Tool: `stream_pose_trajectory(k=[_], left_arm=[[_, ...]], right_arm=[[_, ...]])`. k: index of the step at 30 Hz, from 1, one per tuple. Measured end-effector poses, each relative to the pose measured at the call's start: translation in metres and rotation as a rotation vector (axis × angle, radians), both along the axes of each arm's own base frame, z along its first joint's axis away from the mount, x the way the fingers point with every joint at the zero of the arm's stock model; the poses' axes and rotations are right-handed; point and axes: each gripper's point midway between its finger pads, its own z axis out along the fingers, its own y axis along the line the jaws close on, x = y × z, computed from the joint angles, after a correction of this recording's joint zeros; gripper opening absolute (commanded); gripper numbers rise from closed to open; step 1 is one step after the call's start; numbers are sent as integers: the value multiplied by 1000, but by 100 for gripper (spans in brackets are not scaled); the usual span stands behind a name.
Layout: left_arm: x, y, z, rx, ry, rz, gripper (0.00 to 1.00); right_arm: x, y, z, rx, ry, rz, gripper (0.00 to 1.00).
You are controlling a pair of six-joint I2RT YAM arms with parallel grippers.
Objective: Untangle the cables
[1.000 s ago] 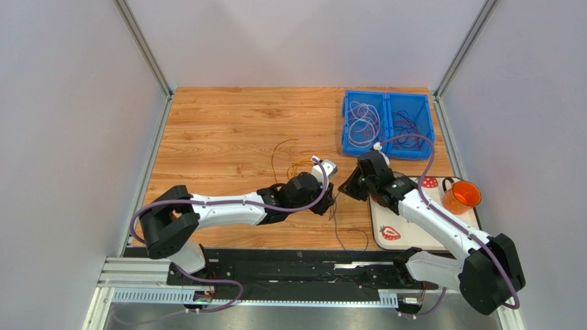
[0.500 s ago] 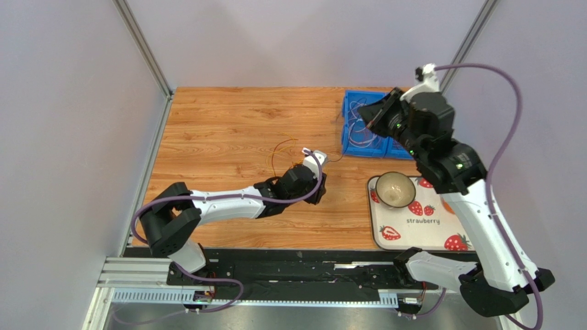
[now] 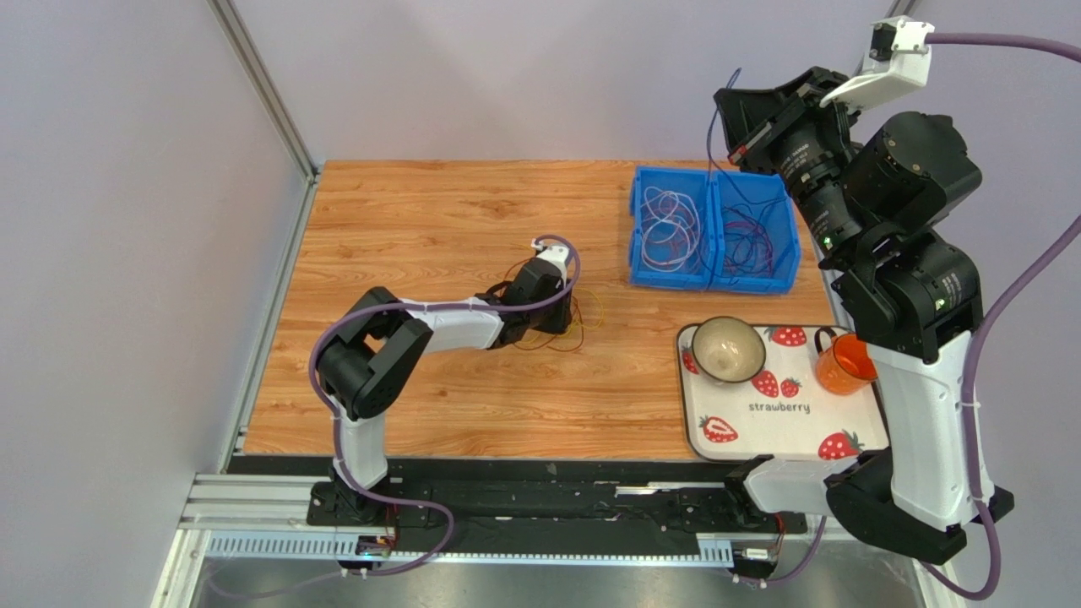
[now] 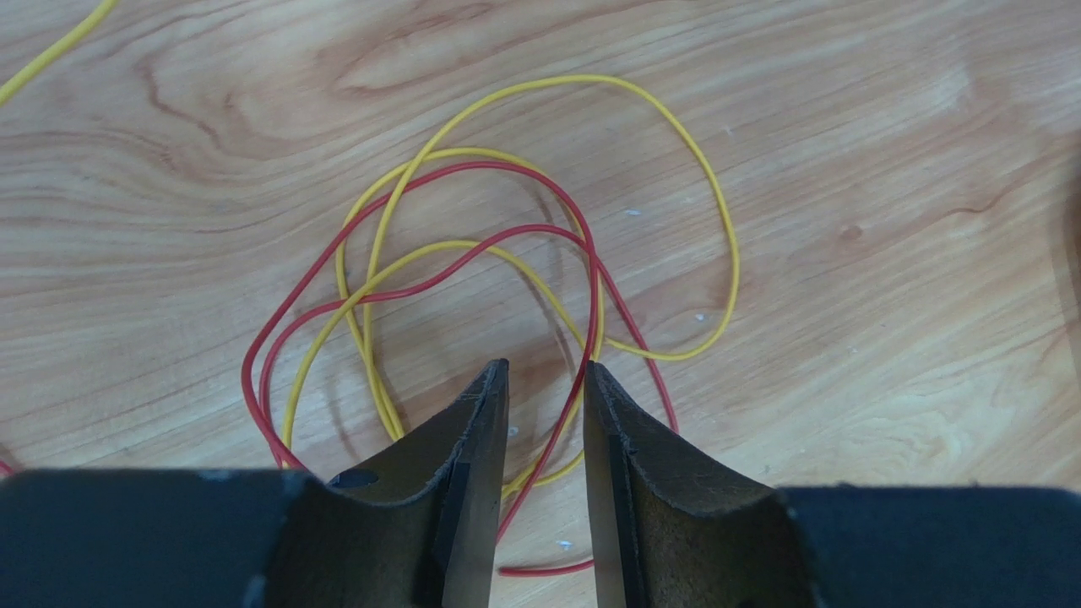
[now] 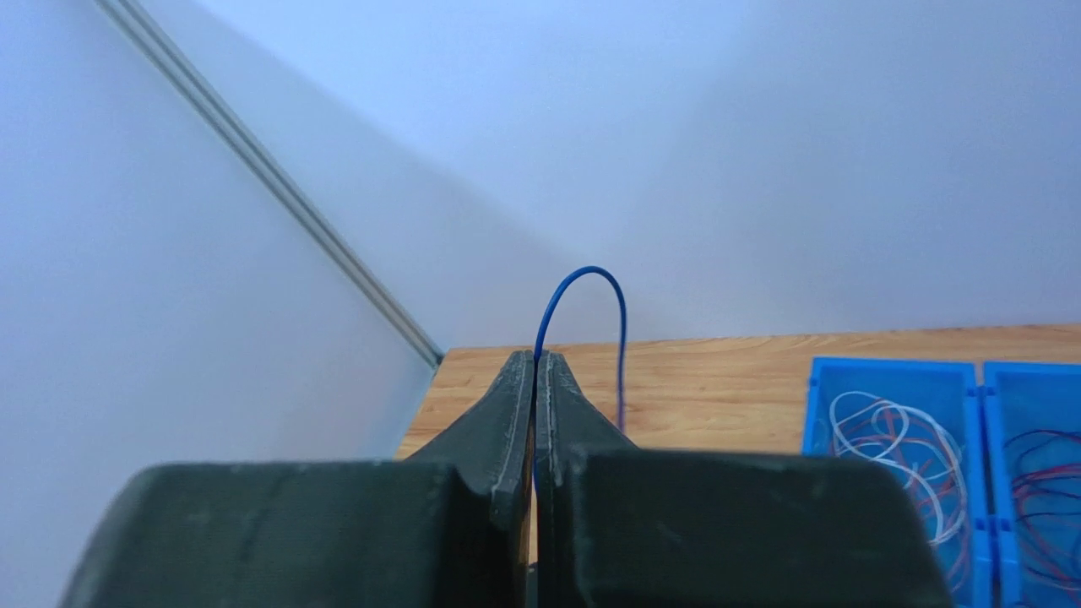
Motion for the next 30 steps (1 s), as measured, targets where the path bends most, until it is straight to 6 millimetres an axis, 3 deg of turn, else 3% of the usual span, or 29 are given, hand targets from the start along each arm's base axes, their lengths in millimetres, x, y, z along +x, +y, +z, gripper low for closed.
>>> stream_pose_trajectory(k=[5, 12, 22, 30], left_arm=[[-4, 6, -6, -1, 16, 16, 36], [-13, 17, -5, -7, 5, 32, 43], [-16, 31, 19, -45, -66, 73, 44], [-24, 45, 28, -68, -112, 96, 44]], right_arm=[[8, -17, -1, -58, -19, -98, 0], [34, -40, -30, -161, 22, -255, 0], [81, -88, -48, -223, 55, -454, 0], [117, -135, -92, -241, 138, -589, 0]])
